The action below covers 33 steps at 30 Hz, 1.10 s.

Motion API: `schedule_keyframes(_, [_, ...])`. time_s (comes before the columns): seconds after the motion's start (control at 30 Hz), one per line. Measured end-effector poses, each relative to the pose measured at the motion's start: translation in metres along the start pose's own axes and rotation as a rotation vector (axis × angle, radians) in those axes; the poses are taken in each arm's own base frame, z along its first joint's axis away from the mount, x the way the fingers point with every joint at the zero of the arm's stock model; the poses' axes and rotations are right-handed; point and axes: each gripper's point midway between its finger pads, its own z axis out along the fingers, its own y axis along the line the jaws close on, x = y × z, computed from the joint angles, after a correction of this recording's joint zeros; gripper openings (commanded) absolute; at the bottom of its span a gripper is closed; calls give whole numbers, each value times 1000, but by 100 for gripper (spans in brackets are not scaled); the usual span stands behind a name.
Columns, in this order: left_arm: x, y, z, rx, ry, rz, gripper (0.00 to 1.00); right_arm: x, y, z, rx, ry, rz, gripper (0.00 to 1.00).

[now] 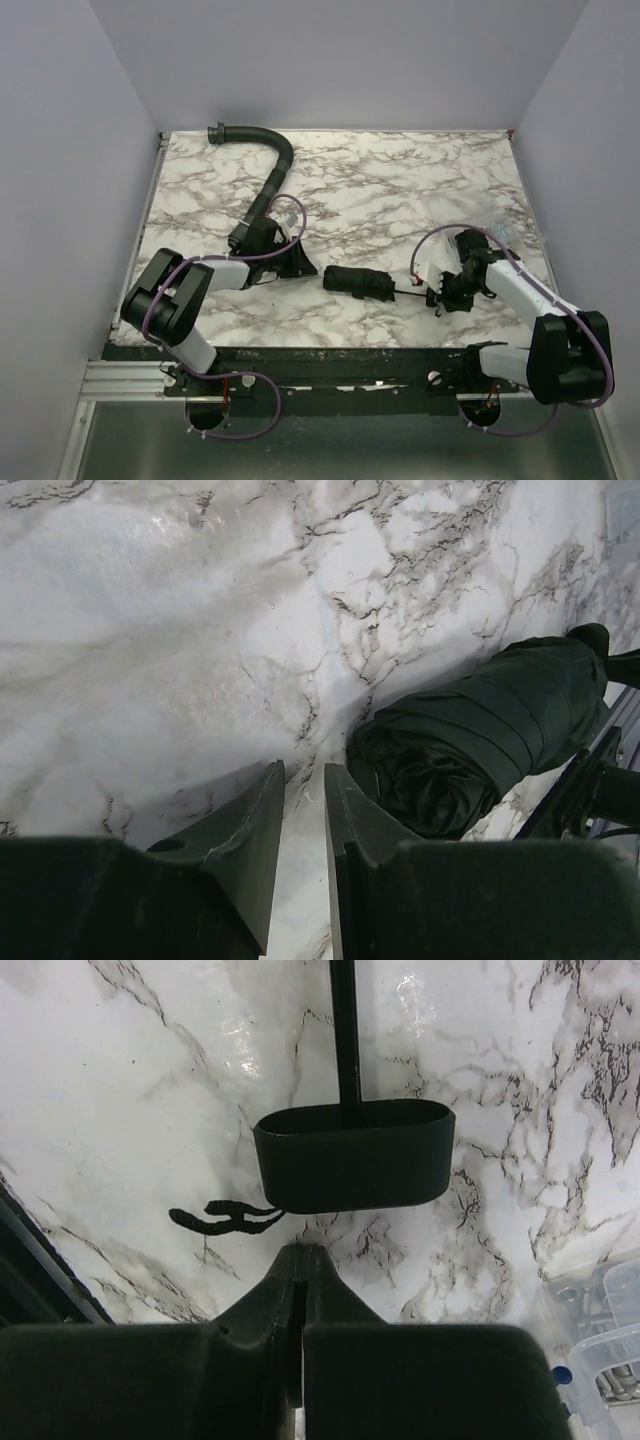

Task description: Put away the umbrella

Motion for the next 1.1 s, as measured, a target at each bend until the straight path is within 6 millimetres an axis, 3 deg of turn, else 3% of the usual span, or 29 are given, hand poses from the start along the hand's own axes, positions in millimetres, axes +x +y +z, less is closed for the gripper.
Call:
schedule_keyframes(0.17, [1, -3, 4, 18, 8, 0, 24, -6, -2, 1, 3, -32, -13, 1])
schedule_keyframes(0.37, [4, -15, 15, 45, 40, 20, 24, -27, -16, 6, 32, -114, -45, 1])
schedule_keyframes(0.5, [10, -28, 24, 68, 68, 38, 23, -58, -22, 15, 36, -162, -115, 1])
schedule_keyframes(0.6, [17, -40, 32, 87, 93, 51, 23, -95, -15, 26, 17, -200, -189, 1])
schedule_keyframes(0.67, [20, -45, 36, 91, 105, 57, 23, -109, -11, 31, -5, -186, -194, 1])
schedule_keyframes(0.87, [20, -40, 29, 66, 87, 33, 25, -108, -21, 30, -5, -128, -130, 5])
schedule_keyframes(1.0, [20, -30, 14, 32, 76, 18, 29, -98, -28, 15, 37, -140, -99, 17])
schedule_keyframes(1.1, [7, -28, -2, 8, 27, 27, 32, -89, -36, -5, 96, -156, -68, 32])
